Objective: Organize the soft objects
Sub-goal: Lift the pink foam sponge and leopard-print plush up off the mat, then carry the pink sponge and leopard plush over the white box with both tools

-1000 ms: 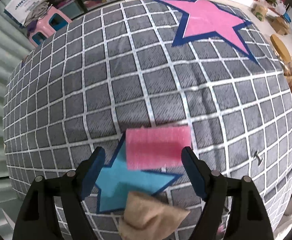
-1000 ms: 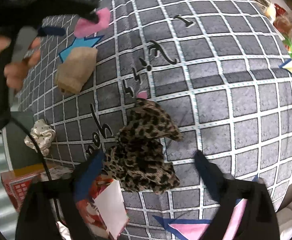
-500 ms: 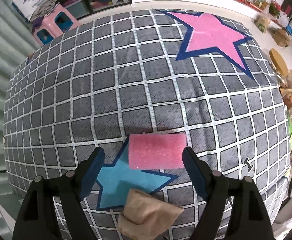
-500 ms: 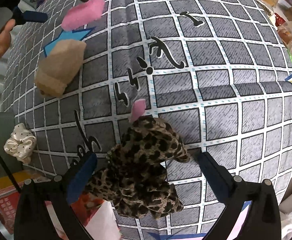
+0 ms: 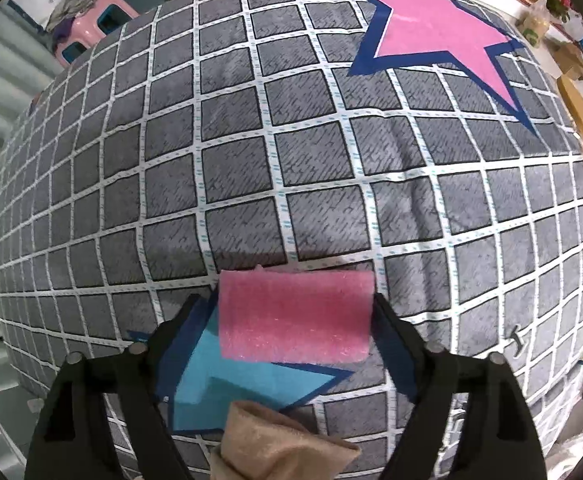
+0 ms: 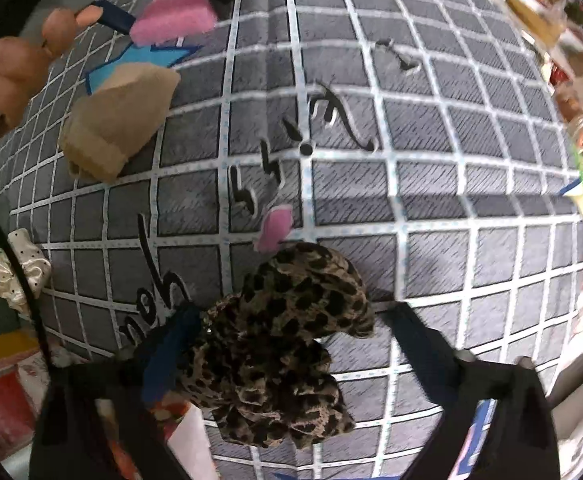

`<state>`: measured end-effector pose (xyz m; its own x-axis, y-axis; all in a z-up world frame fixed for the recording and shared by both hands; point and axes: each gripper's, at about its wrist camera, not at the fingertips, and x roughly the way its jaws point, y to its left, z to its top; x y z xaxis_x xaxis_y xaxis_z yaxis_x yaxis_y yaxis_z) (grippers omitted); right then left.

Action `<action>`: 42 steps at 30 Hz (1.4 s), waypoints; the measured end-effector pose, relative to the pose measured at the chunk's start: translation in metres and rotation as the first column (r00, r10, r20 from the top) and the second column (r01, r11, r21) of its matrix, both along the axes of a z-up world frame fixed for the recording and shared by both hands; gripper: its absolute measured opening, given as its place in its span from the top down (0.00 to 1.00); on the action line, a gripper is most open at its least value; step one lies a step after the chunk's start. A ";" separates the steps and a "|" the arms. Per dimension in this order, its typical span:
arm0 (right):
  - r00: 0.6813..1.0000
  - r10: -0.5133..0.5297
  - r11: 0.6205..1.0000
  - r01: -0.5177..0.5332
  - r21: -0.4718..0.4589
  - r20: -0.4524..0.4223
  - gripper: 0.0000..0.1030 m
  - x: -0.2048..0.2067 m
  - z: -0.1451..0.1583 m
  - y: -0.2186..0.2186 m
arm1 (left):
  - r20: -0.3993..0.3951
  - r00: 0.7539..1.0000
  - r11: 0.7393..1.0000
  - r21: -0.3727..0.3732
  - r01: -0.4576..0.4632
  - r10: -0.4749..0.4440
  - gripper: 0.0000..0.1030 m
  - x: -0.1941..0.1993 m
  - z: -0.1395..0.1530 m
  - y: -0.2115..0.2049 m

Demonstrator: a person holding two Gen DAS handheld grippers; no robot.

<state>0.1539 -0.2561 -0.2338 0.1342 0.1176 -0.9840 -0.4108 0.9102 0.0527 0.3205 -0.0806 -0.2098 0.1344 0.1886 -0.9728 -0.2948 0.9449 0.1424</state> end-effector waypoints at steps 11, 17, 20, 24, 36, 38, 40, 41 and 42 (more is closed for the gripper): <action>0.999 -0.017 0.991 0.022 0.132 -0.039 0.55 0.011 0.027 -0.021 | 0.039 0.998 0.998 0.012 0.054 -0.054 0.30 -0.028 0.040 -0.035; 0.995 -0.075 0.981 0.085 0.176 -0.067 0.55 0.016 0.040 -0.044 | 0.086 0.992 0.995 0.007 0.095 -0.095 0.30 -0.071 0.079 -0.043; 0.993 -0.088 0.976 0.100 0.195 -0.073 0.55 0.016 0.050 -0.052 | 0.103 0.989 0.994 -0.008 0.109 -0.107 0.30 -0.101 0.093 -0.047; 0.995 -0.082 0.974 0.093 0.204 -0.065 0.55 0.010 0.065 -0.055 | 0.114 0.987 0.993 -0.021 0.119 -0.116 0.30 -0.145 0.105 -0.055; 0.996 -0.074 0.971 0.085 0.224 -0.054 0.55 -0.025 0.083 -0.055 | 0.109 0.978 0.983 -0.038 0.180 -0.175 0.30 -0.234 0.123 -0.073; 0.995 -0.080 0.970 0.089 0.226 -0.053 0.55 -0.030 0.086 -0.055 | 0.112 0.975 0.980 -0.042 0.196 -0.190 0.30 -0.246 0.125 -0.076; 0.995 -0.085 0.970 0.094 0.226 -0.048 0.55 -0.038 0.091 -0.055 | 0.118 0.974 0.978 -0.055 0.200 -0.192 0.30 -0.255 0.128 -0.077; 0.995 -0.085 0.970 0.093 0.224 -0.043 0.55 -0.042 0.093 -0.054 | 0.121 0.973 0.977 -0.061 0.204 -0.196 0.30 -0.260 0.130 -0.077; 0.996 -0.083 0.971 0.089 0.221 -0.038 0.55 -0.047 0.095 -0.052 | 0.124 0.972 0.976 -0.062 0.209 -0.200 0.30 -0.265 0.131 -0.077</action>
<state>0.1073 -0.3084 -0.1387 0.1260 0.3227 -0.9381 -0.3267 0.9064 0.2679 0.0554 -0.1579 -0.0787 0.2761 0.0735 -0.9583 -0.1045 0.9935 0.0461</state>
